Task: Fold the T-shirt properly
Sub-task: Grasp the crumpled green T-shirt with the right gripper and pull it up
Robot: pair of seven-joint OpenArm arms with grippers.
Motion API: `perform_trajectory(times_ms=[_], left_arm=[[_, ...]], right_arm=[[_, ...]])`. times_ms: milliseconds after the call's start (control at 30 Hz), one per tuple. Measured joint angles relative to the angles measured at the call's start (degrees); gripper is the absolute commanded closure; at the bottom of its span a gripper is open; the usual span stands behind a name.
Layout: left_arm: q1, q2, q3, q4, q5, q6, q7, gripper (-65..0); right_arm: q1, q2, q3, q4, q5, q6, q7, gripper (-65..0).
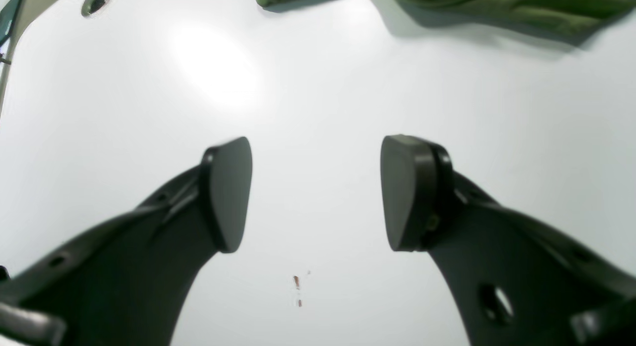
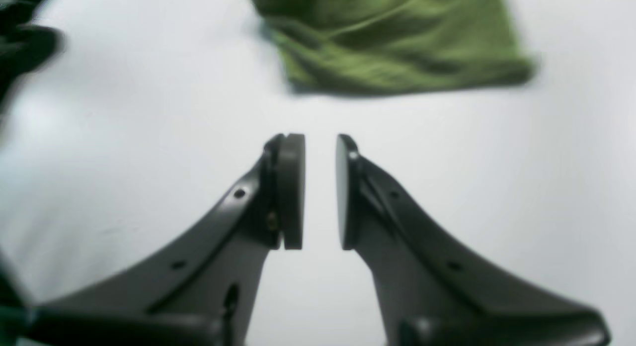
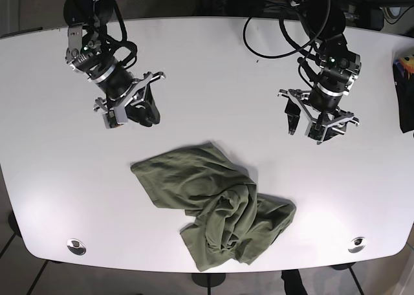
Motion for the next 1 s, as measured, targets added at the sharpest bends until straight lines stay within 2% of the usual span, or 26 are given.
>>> perform_trajectory(times_ms=[67, 133, 200, 267, 333, 400, 467, 600, 733, 900, 933, 1000], left_arm=[[-0.1, 0.0, 0.3, 0.0, 0.0, 0.0, -0.1, -37.2], [-0.2, 0.2, 0.3, 0.0, 0.0, 0.0, 0.0, -37.4], [-0.1, 0.2, 0.3, -0.1, 0.2, 0.0, 0.0, -37.6], [-0.2, 0.2, 0.3, -0.1, 0.1, 0.0, 0.0, -37.6], [-0.1, 0.2, 0.3, -0.1, 0.2, 0.0, 0.0, -37.6], [-0.1, 0.2, 0.3, -0.1, 0.2, 0.0, 0.0, -37.6], [0.0, 0.2, 0.3, -0.3, 0.2, 0.0, 0.0, -37.4], [0.1, 0.2, 0.2, -2.3, 0.1, 0.0, 0.0, -37.4], [0.4, 0.2, 0.1, -2.4, 0.2, 0.0, 0.0, -37.2], [0.3, 0.2, 0.1, -2.4, 0.2, 0.0, 0.0, -37.2], [0.3, 0.1, 0.0, -2.4, 0.2, 0.0, 0.0, -37.2], [0.3, 0.1, 0.0, -2.4, 0.2, 0.0, 0.0, -37.2]], right_arm=[[4.0, -1.5, -1.5, -4.2, -6.1, 0.15, -0.3, -10.9], [7.7, -4.0, -1.6, -8.5, -9.4, 0.57, -0.2, -11.1], [11.4, -4.6, -1.6, -12.5, -11.4, 0.57, -0.3, -13.6], [16.0, -4.2, -1.3, -17.7, -12.3, 0.35, -0.2, -26.5], [19.3, -4.0, -1.2, -22.1, -12.3, 0.37, -0.2, -36.1], [23.4, -4.1, -1.5, -28.0, -12.5, 0.59, -0.2, -43.3], [28.3, -4.2, -1.7, -35.7, -12.5, 0.59, -0.1, -45.5], [35.7, -4.4, -1.7, -49.7, -12.7, 0.55, 0.9, -45.3], [39.5, -4.6, -1.7, -60.5, -12.7, 0.52, 7.9, -45.3], [40.3, -4.6, -1.7, -64.8, -12.3, 0.63, 13.8, -44.1], [39.9, -4.6, -1.7, -64.8, -13.1, 0.63, 14.5, -39.8], [38.6, -4.9, -1.6, -63.4, -14.3, 0.59, 15.4, -16.3]])
